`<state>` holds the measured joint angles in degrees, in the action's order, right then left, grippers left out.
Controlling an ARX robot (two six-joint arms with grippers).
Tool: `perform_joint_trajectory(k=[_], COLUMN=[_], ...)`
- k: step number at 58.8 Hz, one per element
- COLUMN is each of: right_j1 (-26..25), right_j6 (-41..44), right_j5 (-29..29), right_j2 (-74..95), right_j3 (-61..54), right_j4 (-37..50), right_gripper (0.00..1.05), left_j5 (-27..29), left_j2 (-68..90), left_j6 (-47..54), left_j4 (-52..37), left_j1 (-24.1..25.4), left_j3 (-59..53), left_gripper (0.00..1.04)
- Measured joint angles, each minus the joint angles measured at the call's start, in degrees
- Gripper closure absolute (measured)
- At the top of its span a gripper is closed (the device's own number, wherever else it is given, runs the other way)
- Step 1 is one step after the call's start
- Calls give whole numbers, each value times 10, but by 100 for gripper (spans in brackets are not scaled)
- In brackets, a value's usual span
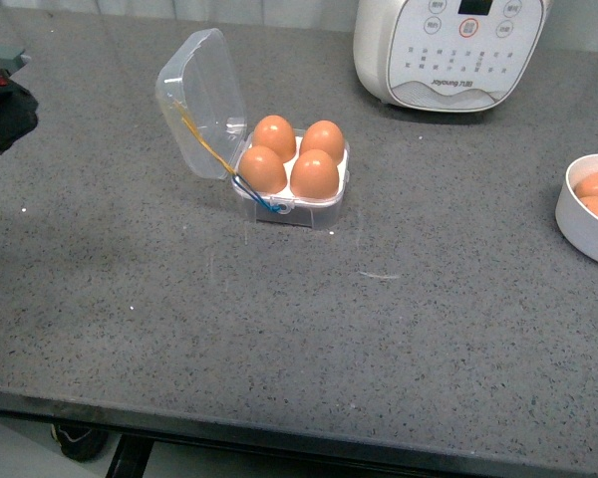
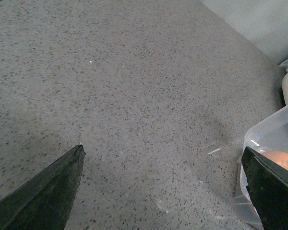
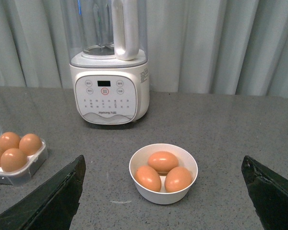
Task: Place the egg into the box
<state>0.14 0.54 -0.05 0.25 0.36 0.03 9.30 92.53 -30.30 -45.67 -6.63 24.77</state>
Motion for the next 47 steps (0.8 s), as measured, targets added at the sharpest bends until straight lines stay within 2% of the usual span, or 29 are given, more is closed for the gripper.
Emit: perform_joint_trajectory(k=[30,47], right_j1=[0,0], right_j6=[0,0], right_j5=[0,0], right_j2=[0,0], right_j3=[0,0], right_j4=[0,0], right_gripper=[9,9], left_j5=[-16,-63], left_j2=[148,146], left_j6=[-8,10], left_j4=[-30,-45], left_j1=[-46,-102], left_j3=[113,129], left_gripper=[7,7])
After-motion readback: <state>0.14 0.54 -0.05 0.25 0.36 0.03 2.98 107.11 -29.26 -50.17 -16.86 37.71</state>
